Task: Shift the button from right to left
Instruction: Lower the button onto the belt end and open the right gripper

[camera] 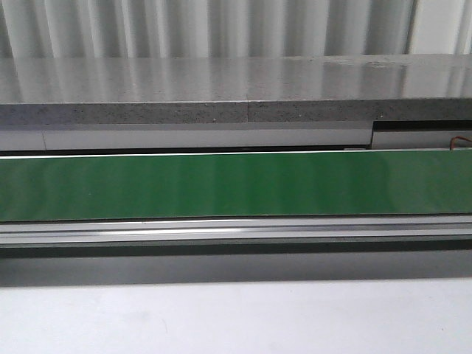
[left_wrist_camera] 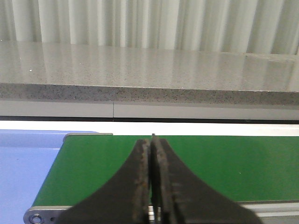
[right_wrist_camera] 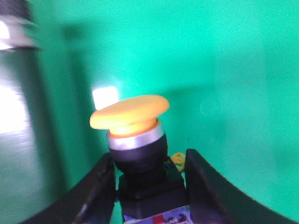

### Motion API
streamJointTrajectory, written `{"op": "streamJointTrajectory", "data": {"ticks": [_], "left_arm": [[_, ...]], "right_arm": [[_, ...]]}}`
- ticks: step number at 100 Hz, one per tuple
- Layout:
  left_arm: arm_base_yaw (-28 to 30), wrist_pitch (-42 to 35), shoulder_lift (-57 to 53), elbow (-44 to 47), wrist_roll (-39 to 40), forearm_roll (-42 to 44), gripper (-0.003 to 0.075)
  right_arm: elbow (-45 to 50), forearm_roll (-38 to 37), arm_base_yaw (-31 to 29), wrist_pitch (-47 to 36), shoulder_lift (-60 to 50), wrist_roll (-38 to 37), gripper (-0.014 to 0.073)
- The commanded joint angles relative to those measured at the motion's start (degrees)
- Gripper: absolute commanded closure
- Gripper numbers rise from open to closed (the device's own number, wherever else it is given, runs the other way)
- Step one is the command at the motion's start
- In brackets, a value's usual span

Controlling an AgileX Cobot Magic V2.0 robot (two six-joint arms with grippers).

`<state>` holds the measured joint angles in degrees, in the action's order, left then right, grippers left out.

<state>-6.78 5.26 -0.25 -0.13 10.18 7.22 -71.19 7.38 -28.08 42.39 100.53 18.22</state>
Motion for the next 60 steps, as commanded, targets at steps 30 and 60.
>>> {"op": "streamJointTrajectory", "data": {"ticks": [30, 60], "left_arm": [[0.10, -4.84, -1.82, 1.36, 0.63, -0.30, 0.0740], [0.10, -4.84, -1.82, 1.36, 0.63, -0.30, 0.0740]], "right_arm": [[-1.11, 10.32, 3.61, 5.56, -10.33, 0.63, 0.0416], [-0.46, 10.39, 8.94, 6.10, -10.11, 0.43, 0.0416]]}}
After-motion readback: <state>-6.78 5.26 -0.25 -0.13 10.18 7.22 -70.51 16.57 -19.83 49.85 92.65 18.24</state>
